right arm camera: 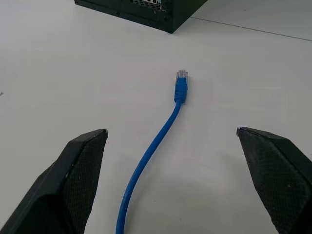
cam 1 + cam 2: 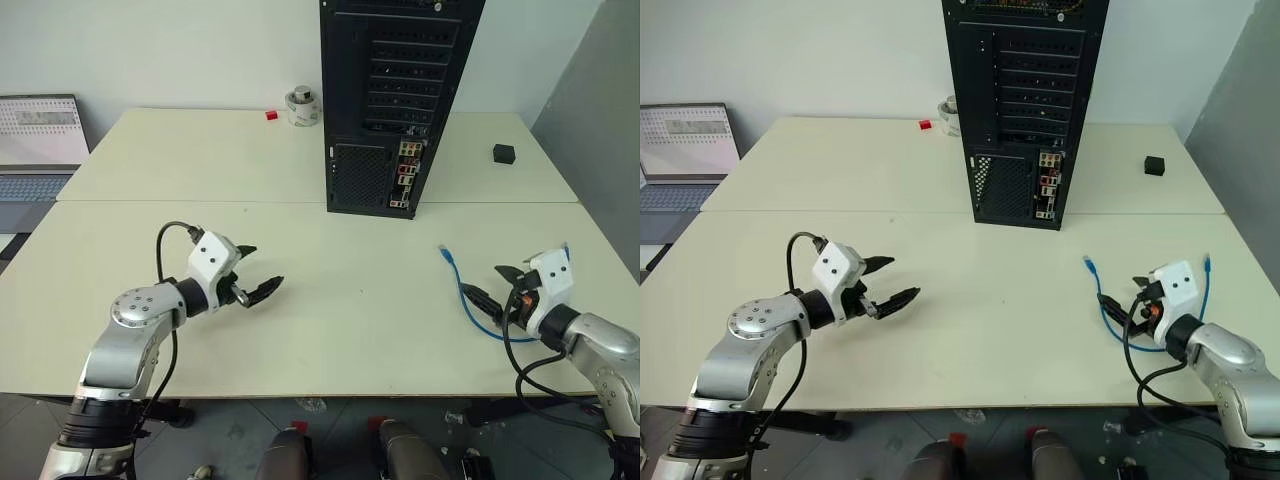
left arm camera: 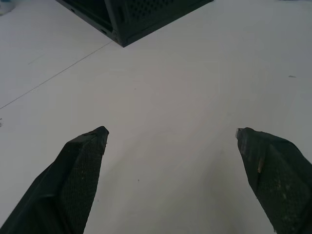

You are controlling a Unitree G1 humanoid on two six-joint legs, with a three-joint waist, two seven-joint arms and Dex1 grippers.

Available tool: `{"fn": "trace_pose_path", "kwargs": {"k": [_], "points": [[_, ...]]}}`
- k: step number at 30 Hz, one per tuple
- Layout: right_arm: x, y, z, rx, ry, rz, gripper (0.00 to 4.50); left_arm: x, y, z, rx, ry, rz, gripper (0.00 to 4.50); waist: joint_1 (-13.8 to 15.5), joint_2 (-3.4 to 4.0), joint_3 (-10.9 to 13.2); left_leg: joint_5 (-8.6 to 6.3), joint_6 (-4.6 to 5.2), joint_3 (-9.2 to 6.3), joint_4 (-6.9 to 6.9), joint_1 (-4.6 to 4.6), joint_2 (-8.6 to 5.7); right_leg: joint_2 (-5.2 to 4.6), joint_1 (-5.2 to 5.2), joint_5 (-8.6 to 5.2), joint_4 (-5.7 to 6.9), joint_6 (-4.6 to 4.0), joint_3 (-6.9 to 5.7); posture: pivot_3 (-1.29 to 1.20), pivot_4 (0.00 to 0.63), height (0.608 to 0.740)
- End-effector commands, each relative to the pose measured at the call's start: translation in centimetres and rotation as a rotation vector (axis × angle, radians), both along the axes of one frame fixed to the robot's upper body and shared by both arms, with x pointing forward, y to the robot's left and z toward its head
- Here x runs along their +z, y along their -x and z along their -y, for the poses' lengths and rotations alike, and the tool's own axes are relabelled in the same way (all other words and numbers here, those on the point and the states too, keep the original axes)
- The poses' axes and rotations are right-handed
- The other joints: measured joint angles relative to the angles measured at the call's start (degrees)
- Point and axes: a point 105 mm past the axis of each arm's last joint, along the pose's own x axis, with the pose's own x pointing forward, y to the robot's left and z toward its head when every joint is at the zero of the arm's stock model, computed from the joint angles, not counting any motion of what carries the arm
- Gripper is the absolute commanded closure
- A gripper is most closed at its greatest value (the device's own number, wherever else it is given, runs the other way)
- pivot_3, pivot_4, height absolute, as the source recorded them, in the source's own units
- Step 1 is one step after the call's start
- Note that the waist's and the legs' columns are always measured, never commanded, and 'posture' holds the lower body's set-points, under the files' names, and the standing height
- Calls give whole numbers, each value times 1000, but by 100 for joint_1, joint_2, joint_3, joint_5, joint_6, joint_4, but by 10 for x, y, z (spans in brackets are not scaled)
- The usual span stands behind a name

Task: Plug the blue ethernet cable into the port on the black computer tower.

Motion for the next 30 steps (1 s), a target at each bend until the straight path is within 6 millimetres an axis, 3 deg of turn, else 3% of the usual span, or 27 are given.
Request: {"fn": "trace_pose_path", "kwargs": {"k": [1, 15, 25, 30], "points": [[12, -1, 6, -4, 24, 54, 0, 14, 3, 6, -44, -8, 61, 34, 0, 0, 0, 0, 0, 0, 0, 0, 0, 0, 0, 0, 0, 0, 0, 0, 150, 740], [11, -8, -3, 0, 15, 73, 0, 4, 18, 19, -141, -61, 18, 34, -3, 0, 0, 0, 0, 1, 0, 0, 1, 0, 0, 0, 0, 0, 0, 0, 150, 740], [8, -36, -29, -19, -27, 89, 0, 27, 19, 46, -262, 13, 57, 34, -1, 0, 0, 0, 0, 2, 2, -2, -1, 1, 0, 0, 0, 0, -1, 0, 150, 740], [-10, -58, -32, -74, -23, 63, 0, 27, 21, 52, -299, -6, 62, 34, -15, 0, 0, 0, 0, 3, 2, 1, 2, 3, -2, 1, 1, -1, 2, 0, 150, 740]]}}
